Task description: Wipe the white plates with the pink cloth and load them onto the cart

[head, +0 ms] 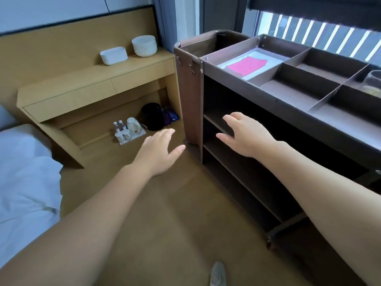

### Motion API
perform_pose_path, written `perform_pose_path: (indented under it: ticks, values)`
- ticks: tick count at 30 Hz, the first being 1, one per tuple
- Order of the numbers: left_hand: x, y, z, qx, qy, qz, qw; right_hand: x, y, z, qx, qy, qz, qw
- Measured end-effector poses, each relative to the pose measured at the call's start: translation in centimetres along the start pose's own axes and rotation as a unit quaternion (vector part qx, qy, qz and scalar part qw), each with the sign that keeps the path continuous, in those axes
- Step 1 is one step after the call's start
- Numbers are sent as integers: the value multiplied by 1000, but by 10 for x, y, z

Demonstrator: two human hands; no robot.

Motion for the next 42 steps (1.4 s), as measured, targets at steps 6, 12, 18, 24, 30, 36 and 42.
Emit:
perform_pose_path:
  ticks: [6, 12, 18, 24, 30, 36, 42]
  values:
    - [20, 76, -4, 1, -2, -19, 1000, 22, 74, -15, 19, 6, -20, 1000]
    - [45, 154, -4, -36, 0, -37, 999, 46, 136, -29, 5, 13, -59, 998]
    - [51, 242, 7, -103, -21, -26, 994, 37, 200, -47, -64, 9, -62, 996]
    - [66, 335, 30, -183, -34, 8, 983, 32, 258, -60, -163, 19, -54, 985]
    - [80, 403, 9, -267, -54, 24, 962, 42, 277, -91, -262, 2, -52, 964]
    - [75, 451, -36, -341, -58, 37, 937, 51, 287, -132, -308, -34, -42, 950]
    - [48, 496, -99, -397, -31, 60, 915, 44, 304, -196, -334, -29, -21, 942]
Point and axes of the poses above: each hand's wrist, its own y-axis towards the middle knuckle, its own x-axis out of the back of the hand, z = x × y, the point moved 10 cm from there along y, towards the middle knuckle, and after that the axes turned 1 degree about -y, right-handed, at the moved point
